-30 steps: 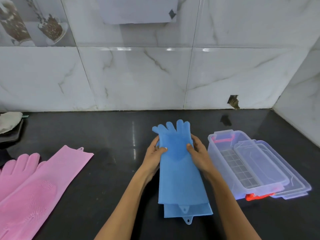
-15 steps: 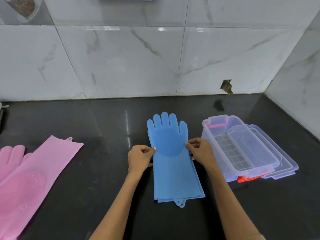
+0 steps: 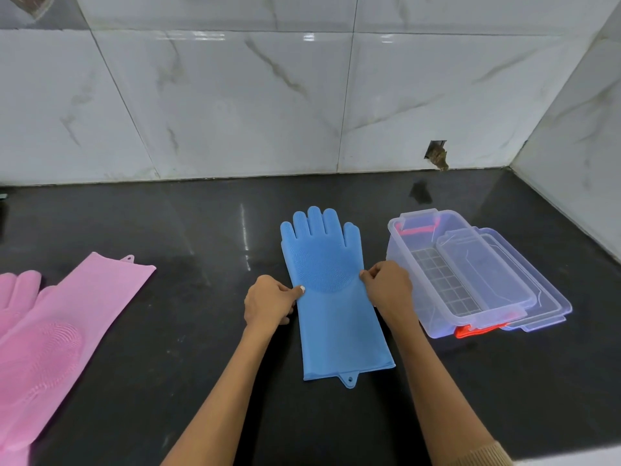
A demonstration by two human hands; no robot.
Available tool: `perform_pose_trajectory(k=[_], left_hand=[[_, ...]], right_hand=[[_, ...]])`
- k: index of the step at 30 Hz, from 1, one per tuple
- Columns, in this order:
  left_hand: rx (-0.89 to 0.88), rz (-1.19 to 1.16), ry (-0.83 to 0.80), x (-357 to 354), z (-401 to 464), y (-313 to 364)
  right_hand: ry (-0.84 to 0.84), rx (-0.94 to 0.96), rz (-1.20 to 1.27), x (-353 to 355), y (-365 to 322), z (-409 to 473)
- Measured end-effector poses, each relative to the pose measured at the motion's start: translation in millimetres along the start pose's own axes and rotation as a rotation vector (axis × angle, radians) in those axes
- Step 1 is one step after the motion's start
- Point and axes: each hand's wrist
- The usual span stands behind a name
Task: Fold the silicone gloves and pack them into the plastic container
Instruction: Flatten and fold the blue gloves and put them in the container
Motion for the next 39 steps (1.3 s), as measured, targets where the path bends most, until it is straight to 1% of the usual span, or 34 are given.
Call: perform_pose_trajectory(k=[5, 10, 13, 18, 21, 24, 28, 32, 36, 39], left_hand=[[-0.031, 0.041, -0.054, 2, -2, 3], [-0.042, -0.03, -0.056, 18, -1, -6], [-0.021, -0.065, -0.029, 36, 5, -17], [0.026, -0.056, 0.05, 63, 15, -37], [0.054, -0.031, 0.063, 64, 15, -45], [0.045, -0.05, 0.099, 61, 12, -51], [0.025, -0.064, 0.089, 61, 10, -55], [0.005, -0.059, 0.08, 61, 6, -58], [0.014, -0.099, 0.064, 64, 8, -59], [0.016, -0.1, 0.054, 64, 9, -59]], right_hand=[[-0.139, 0.022, -0.04, 2, -4, -1], [-0.225, 0.041, -0.046, -11, -14, -7], [-0.217, 0.105, -0.066, -26, -26, -16], [-0.165, 0.183, 0.003, -44, -40, -31], [-0.135, 0.199, 0.032, -49, -37, -36], [-0.092, 0.218, 0.04, -50, -32, -38], [-0.104, 0.253, 0.024, -48, -30, -34], [-0.147, 0.254, 0.064, -46, -27, -27], [-0.118, 0.249, 0.095, -48, -25, -27], [-0.096, 0.262, 0.068, -49, -26, -28]])
Point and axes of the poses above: each hand's wrist, its own z-axis towards the middle knuckle, its own x-axis out of the back of the hand, y = z × x, and after that the axes turned 4 degrees about y, right-handed
